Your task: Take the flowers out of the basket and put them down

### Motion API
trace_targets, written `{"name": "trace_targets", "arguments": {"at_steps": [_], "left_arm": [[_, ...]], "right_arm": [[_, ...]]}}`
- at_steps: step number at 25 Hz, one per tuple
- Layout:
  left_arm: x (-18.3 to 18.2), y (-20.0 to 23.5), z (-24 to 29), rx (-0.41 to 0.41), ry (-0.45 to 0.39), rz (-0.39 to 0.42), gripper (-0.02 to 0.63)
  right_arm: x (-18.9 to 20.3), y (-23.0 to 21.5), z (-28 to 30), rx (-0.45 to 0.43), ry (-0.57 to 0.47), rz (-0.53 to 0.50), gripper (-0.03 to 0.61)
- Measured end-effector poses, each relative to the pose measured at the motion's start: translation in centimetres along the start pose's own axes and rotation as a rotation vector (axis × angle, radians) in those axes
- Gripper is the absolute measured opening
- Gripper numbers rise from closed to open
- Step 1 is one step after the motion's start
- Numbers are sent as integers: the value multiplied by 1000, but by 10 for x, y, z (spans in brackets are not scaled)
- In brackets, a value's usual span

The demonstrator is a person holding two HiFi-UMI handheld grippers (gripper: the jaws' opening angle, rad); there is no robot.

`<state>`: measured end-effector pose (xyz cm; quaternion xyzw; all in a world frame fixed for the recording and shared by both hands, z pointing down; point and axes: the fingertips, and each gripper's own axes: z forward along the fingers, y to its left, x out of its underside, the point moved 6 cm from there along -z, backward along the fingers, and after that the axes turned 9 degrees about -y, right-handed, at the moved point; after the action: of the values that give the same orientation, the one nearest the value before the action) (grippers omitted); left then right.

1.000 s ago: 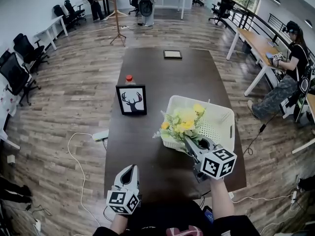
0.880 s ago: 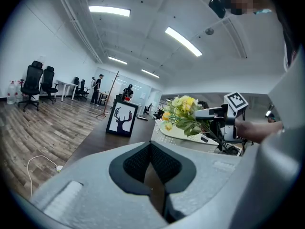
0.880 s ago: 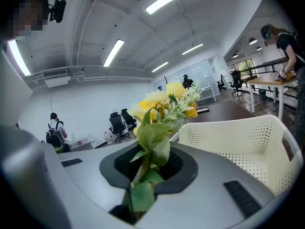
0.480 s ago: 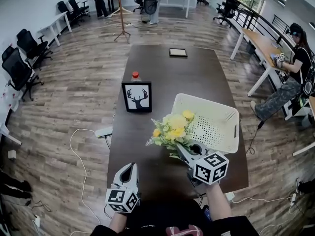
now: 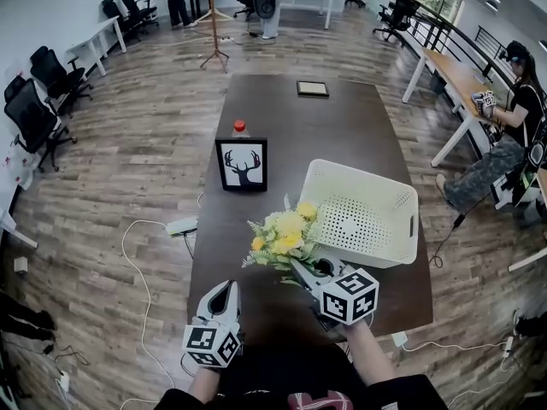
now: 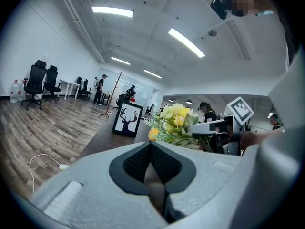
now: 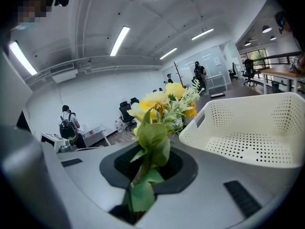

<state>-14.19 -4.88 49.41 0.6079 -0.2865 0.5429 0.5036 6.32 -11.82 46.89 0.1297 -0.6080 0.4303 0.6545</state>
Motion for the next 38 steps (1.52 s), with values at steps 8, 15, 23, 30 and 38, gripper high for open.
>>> {"name": "trace_targets", "arguments": {"at_steps": [8, 15, 23, 30, 38], "left_arm": [[-1, 1, -6, -15, -7, -8, 8], [-2, 8, -16, -52, -10, -6, 8], [0, 8, -23, -70, -10, -3, 8], [3, 9, -27, -89, -6, -8, 8], [3, 10, -30, -109, 3, -1, 8]], "right_arm": [[21, 12, 10, -39, 40, 31, 78], [44, 20, 19, -88, 80, 42, 80], [71, 19, 23, -112, 142, 72, 80], [95, 20, 29, -151, 207, 113, 81], [123, 23, 34, -190, 280, 157, 83]]}}
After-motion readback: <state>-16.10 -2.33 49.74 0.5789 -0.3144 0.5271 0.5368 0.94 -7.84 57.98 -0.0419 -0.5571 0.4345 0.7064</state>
